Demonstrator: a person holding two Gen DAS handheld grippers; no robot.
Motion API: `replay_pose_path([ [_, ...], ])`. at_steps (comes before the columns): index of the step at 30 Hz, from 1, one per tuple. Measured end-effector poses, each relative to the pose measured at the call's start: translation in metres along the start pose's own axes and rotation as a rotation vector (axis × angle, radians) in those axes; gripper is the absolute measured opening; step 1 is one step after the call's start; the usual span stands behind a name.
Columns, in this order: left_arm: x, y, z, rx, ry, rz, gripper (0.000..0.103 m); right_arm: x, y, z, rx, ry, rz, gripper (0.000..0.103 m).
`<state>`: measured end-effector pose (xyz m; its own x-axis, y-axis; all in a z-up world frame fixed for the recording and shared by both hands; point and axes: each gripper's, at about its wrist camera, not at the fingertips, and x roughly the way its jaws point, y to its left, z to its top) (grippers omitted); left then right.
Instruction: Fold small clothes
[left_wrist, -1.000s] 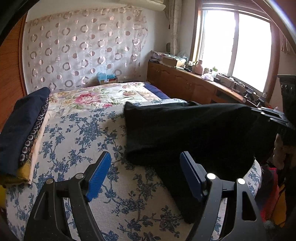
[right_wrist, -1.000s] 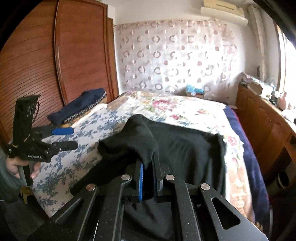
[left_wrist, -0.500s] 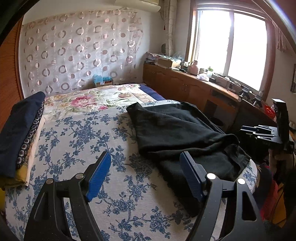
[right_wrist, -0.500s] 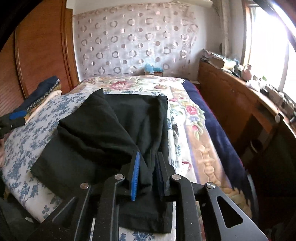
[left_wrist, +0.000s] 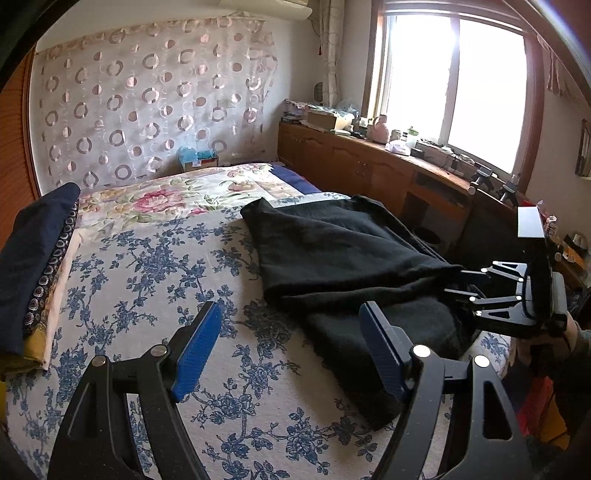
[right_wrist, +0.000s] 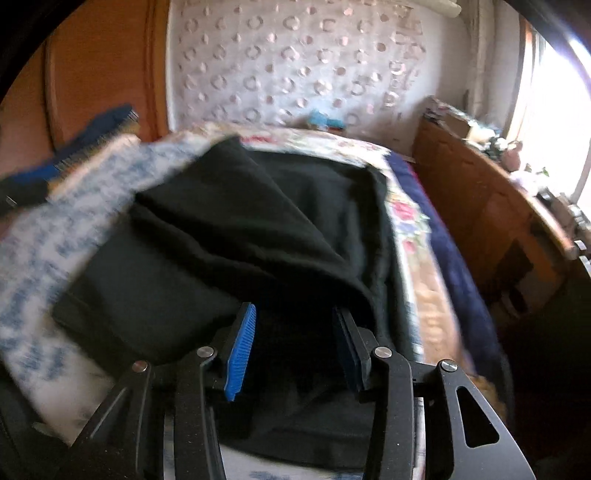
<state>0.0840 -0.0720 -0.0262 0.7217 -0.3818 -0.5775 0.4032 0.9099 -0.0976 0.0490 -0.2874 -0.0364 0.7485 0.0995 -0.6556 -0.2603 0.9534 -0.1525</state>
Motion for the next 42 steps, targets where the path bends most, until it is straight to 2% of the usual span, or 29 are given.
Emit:
replay_pose_path([
  [2, 0.001, -0.001, 0.0, 0.001, 0.002, -0.001, 0.078, -0.004, -0.003, -0.003, -0.001, 0.005, 0.002, 0.044],
  [8, 0.002, -0.003, 0.0, 0.007, 0.005, -0.009, 0.078, -0.028, -0.014, -0.015, -0.005, 0.038, -0.107, 0.044],
  [13, 0.001, -0.001, 0.0, 0.001, 0.003, -0.006, 0.078, -0.046, -0.039, -0.026, 0.048, 0.037, -0.127, 0.044],
  [18, -0.001, -0.001, 0.001, -0.002, -0.005, -0.001, 0.078, -0.074, -0.042, -0.022, 0.075, -0.047, -0.058, 0.044],
  [22, -0.003, 0.001, 0.002, -0.003, -0.013, 0.01, 0.078, -0.076, -0.031, -0.013, 0.053, -0.087, 0.002, 0.044],
  [32, -0.015, 0.014, 0.003, -0.021, -0.04, 0.048, 0.078, -0.03, -0.008, 0.017, -0.038, -0.108, 0.177, 0.045],
  [35, -0.017, 0.021, 0.002, -0.034, -0.047, 0.059, 0.078, -0.017, -0.002, 0.031, -0.07, -0.108, 0.227, 0.053],
  [42, -0.022, 0.039, -0.001, -0.068, -0.058, 0.086, 0.078, 0.014, 0.018, 0.058, -0.142, -0.072, 0.32, 0.053],
])
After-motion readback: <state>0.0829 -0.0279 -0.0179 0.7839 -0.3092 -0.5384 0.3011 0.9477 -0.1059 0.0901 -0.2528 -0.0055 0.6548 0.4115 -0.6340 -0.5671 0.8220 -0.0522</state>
